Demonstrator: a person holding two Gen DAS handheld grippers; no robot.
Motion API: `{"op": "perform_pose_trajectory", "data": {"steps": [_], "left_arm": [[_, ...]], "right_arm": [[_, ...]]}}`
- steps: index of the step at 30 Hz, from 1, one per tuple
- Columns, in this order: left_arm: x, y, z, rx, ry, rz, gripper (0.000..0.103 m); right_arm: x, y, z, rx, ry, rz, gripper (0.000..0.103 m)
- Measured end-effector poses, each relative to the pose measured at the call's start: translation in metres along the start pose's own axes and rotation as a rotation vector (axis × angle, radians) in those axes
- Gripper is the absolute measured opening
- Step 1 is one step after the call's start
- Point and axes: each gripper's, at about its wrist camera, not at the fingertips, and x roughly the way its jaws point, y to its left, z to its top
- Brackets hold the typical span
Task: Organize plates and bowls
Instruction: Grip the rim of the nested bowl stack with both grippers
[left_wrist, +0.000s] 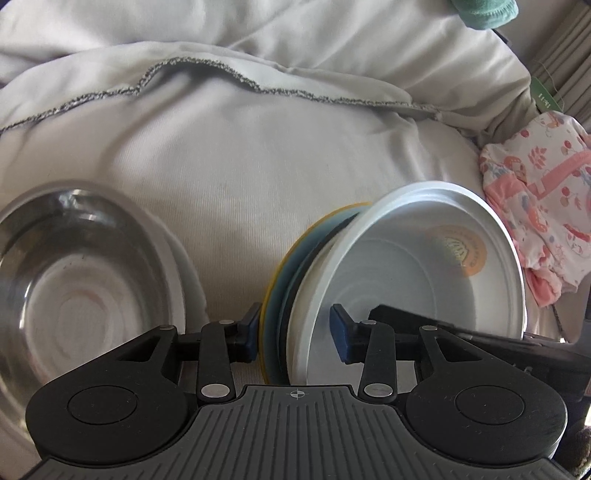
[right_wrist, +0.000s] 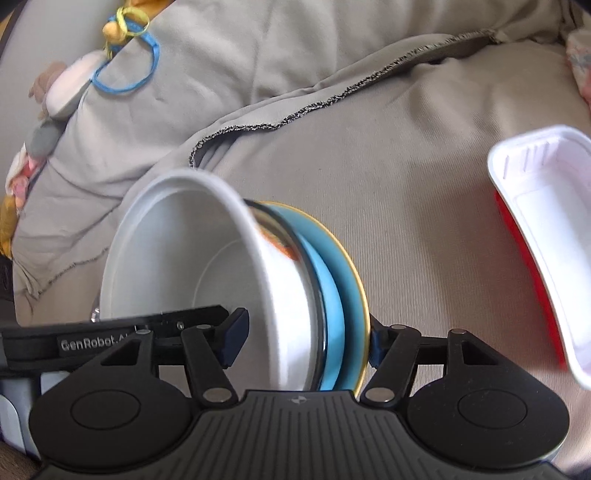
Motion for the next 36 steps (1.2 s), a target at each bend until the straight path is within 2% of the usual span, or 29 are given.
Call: {"op": "perform_pose_trajectory", "data": {"steps": [4, 9, 19, 25, 27, 31, 36], "left_arm": [[-0.008, 0.000, -0.016, 0.000, 0.015, -0.006, 0.043], [-0.010, 0.004, -0.026, -0.017, 0.023, -0.020, 0.043], [-0.011, 0.008, -0.016, -0.037, -0.008, -0.030, 0.040], [-0.004, 0.012, -0.014, -0.052, 0.016, -0.021, 0.040], [-0.004, 0.010, -0.015, -0.043, 0.013, -0.013, 0.040], [-0.004, 0.009, -0.014, -0.061, 0.022, -0.007, 0.041], [-0.008, 0.006, -0.016, -0.068, 0.030, -0.007, 0.041]], "right_arm": [[-0.009, -0.002, -0.014, 0.024, 0.003, 0.012, 0.064], [-0.015, 0.005, -0.025, -0.015, -0.005, -0.021, 0.064], [-0.005, 0.010, -0.003, -0.030, -0.050, -0.084, 0.064], [0.004, 0.007, -0.004, -0.029, -0.038, -0.093, 0.064], [0.004, 0.003, -0.006, -0.014, -0.023, -0.079, 0.064], [0.009, 0.001, -0.010, 0.012, 0.039, 0.002, 0.062], [0.006, 0.005, -0.017, 0.026, 0.048, -0.017, 0.061]]}}
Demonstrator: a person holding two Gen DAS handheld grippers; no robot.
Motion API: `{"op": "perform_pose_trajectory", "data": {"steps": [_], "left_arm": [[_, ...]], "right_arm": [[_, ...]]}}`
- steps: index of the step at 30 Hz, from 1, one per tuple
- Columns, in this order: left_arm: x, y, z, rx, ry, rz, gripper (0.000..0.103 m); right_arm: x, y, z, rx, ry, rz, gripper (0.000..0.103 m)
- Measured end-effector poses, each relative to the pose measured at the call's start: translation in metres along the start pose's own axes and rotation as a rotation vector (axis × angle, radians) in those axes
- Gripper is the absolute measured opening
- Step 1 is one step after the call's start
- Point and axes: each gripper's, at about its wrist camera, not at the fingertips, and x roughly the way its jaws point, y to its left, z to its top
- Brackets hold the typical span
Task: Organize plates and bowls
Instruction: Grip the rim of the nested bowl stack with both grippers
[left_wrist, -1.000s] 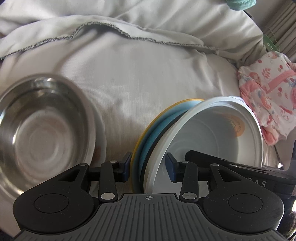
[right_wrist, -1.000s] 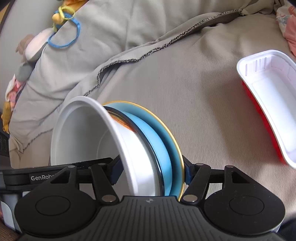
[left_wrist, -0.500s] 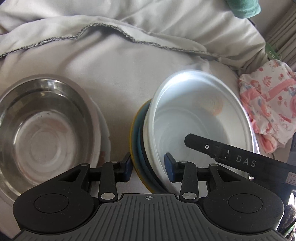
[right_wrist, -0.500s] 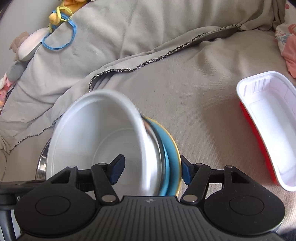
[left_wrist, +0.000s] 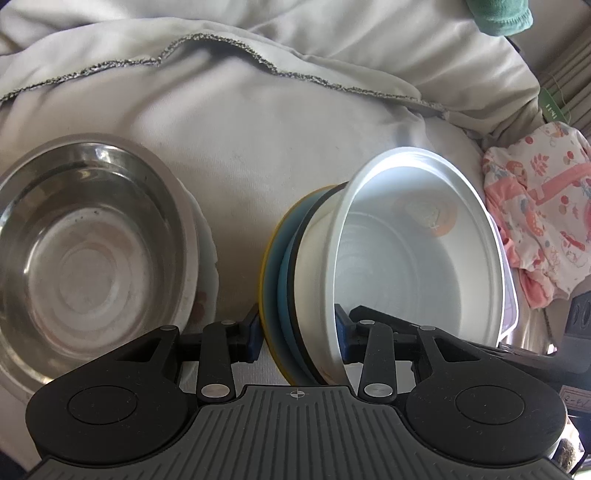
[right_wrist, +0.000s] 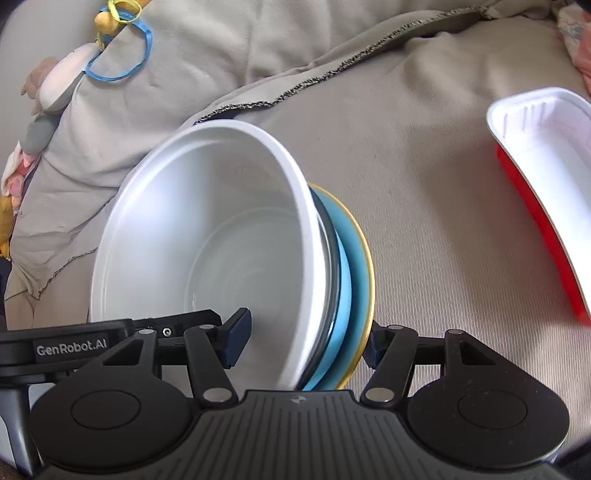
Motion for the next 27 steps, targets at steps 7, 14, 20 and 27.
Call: {"op": "perform_pose_trajectory", "data": {"steps": [7, 14, 20, 27], "left_arm": [[-0.014, -0.005, -0.035, 0.007, 0.052, 0.015, 0.041], [-0.021, 0.007, -0.061, -0.060, 0.071, -0.058, 0.039], [-0.023, 0.006, -0.061, -0.044, -0.007, -0.024, 0.039], [-0.013, 0.001, -0.042, -0.048, -0.020, -0.020, 0.040]], "right_arm": [[-0.013, 0.001, -0.020, 0.007, 0.015, 0.006, 0.062], [-0.028, 0.009, -0.042, -0.090, 0.001, -0.044, 0.062], [-0.057, 0.030, -0.043, -0.276, -0.206, -0.218, 0.080], [-0.056, 0.011, -0.031, -0.203, -0.231, -0.157, 0.085]]}}
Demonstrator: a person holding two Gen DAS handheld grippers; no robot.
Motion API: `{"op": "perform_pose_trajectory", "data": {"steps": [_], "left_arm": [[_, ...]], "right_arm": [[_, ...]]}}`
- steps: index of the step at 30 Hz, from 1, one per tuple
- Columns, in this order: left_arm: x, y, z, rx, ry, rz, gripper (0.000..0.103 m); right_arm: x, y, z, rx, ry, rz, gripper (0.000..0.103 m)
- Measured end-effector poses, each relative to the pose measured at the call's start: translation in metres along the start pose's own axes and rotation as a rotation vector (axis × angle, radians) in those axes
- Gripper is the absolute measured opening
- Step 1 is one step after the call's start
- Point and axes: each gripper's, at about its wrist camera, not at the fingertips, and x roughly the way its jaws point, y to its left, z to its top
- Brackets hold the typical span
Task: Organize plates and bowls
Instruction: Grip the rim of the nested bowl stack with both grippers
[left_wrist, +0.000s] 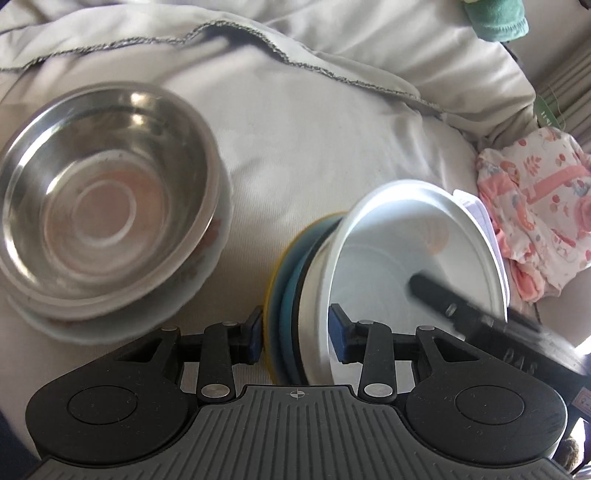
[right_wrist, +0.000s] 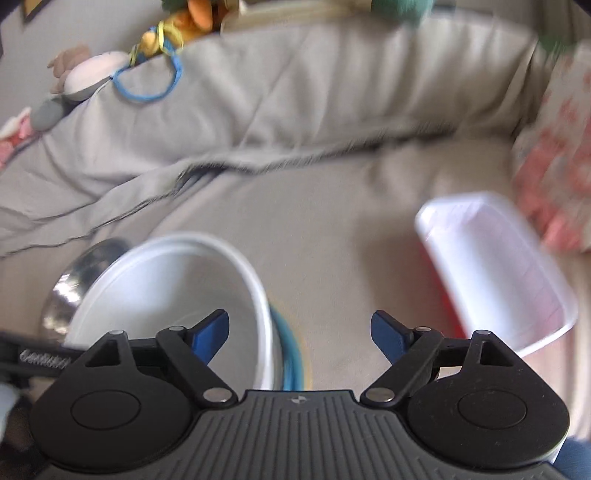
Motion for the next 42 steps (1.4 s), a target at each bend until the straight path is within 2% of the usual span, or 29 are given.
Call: {"op": "perform_pose_trajectory", "data": {"steps": [2, 4, 5, 8, 16, 18, 22, 29, 38, 42], "left_arm": [[0.002, -0.001, 0.002, 0.017, 0.004, 0.005, 0.042], [0.004, -0.004, 0.002, 0.035, 0.008, 0.006, 0.043], [0.005, -0.004, 0.001, 0.043, 0.014, 0.011, 0.043], [0.007, -0.001, -0.002, 0.051, 0.016, 0.007, 0.043], [0.009, -0.018, -0.004, 0.127, 0.017, 0.057, 0.045], [0.010, -0.019, -0.001, 0.116, 0.036, 0.061, 0.045], [0.013, -0.021, 0.009, 0.095, 0.070, 0.067, 0.044], [0.017, -0.028, 0.026, 0.103, 0.044, 0.072, 0.046], [0.021, -0.019, 0.027, 0.096, 0.075, 0.048, 0.052], [0.017, -0.004, 0.020, 0.044, 0.108, -0.018, 0.052]], "right_arm": [[0.011, -0.010, -0.001, 0.064, 0.070, 0.080, 0.083], [0.021, -0.016, -0.004, 0.104, 0.122, 0.121, 0.074], [0.026, -0.018, -0.005, 0.112, 0.145, 0.137, 0.066], [0.031, -0.017, -0.008, 0.125, 0.175, 0.171, 0.064], [0.028, -0.008, -0.009, 0.075, 0.194, 0.127, 0.064], [0.025, -0.005, -0.009, 0.051, 0.197, 0.120, 0.061], [0.030, -0.001, -0.001, 0.021, 0.211, 0.108, 0.061], [0.036, 0.002, 0.013, -0.017, 0.194, 0.062, 0.058], [0.041, -0.007, 0.014, 0.023, 0.213, 0.084, 0.058], [0.038, -0.011, 0.010, 0.059, 0.242, 0.110, 0.058]]}}
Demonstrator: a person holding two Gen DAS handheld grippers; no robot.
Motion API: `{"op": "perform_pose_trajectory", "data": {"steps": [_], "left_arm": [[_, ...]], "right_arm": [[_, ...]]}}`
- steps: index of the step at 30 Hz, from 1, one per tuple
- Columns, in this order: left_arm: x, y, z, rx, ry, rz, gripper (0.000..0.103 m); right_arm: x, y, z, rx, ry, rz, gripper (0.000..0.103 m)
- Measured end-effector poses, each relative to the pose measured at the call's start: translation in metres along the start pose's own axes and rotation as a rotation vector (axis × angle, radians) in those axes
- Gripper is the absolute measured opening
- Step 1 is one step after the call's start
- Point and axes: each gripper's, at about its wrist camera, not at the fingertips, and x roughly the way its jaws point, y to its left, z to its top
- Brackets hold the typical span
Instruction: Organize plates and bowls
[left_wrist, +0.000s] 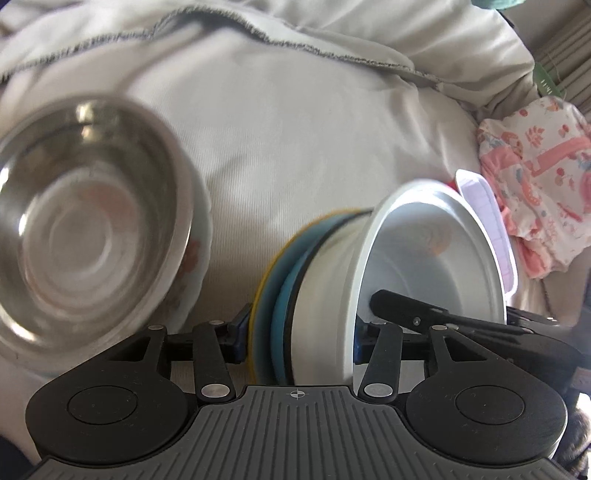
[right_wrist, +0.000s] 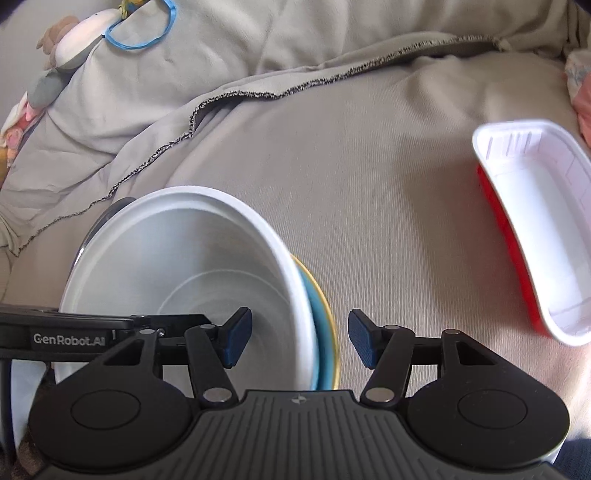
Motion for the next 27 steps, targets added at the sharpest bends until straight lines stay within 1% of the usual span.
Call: {"op": "perform_pose_trajectory", "data": {"steps": [2, 3, 6, 7, 8, 14, 17, 21, 27], "left_arm": [[-0.002, 0.004, -0.005, -0.016, 0.012, -0.036, 0.052], [-0.002, 0.006, -0.007, -0.019, 0.018, -0.041, 0.052], [0.002, 0.003, -0.008, -0.013, 0.024, -0.025, 0.054], [0.003, 0.001, -0.008, -0.012, 0.025, -0.021, 0.056], [0.003, -0.002, -0.007, -0.006, 0.026, -0.020, 0.061], [0.005, -0.005, -0.006, 0.005, 0.023, -0.022, 0.063], [0.005, -0.003, -0.008, -0.004, 0.010, -0.032, 0.063], [0.003, 0.000, -0.012, 0.001, -0.007, -0.040, 0.061], [0.003, 0.005, -0.011, -0.022, -0.003, -0.063, 0.060]], "right_arm": [[-0.001, -0.005, -0.004, 0.031, 0.028, 0.029, 0.058], [-0.001, -0.007, -0.006, 0.044, 0.042, 0.047, 0.058], [0.002, -0.011, -0.011, 0.068, 0.071, 0.077, 0.058], [0.002, -0.012, -0.012, 0.075, 0.074, 0.081, 0.058], [0.003, -0.012, -0.012, 0.080, 0.076, 0.082, 0.058], [0.004, -0.010, -0.011, 0.081, 0.078, 0.089, 0.058], [0.004, -0.013, -0.012, 0.090, 0.083, 0.104, 0.059], [0.003, -0.011, -0.013, 0.078, 0.072, 0.094, 0.059], [0.002, -0.008, -0.014, 0.080, 0.067, 0.092, 0.059]]}}
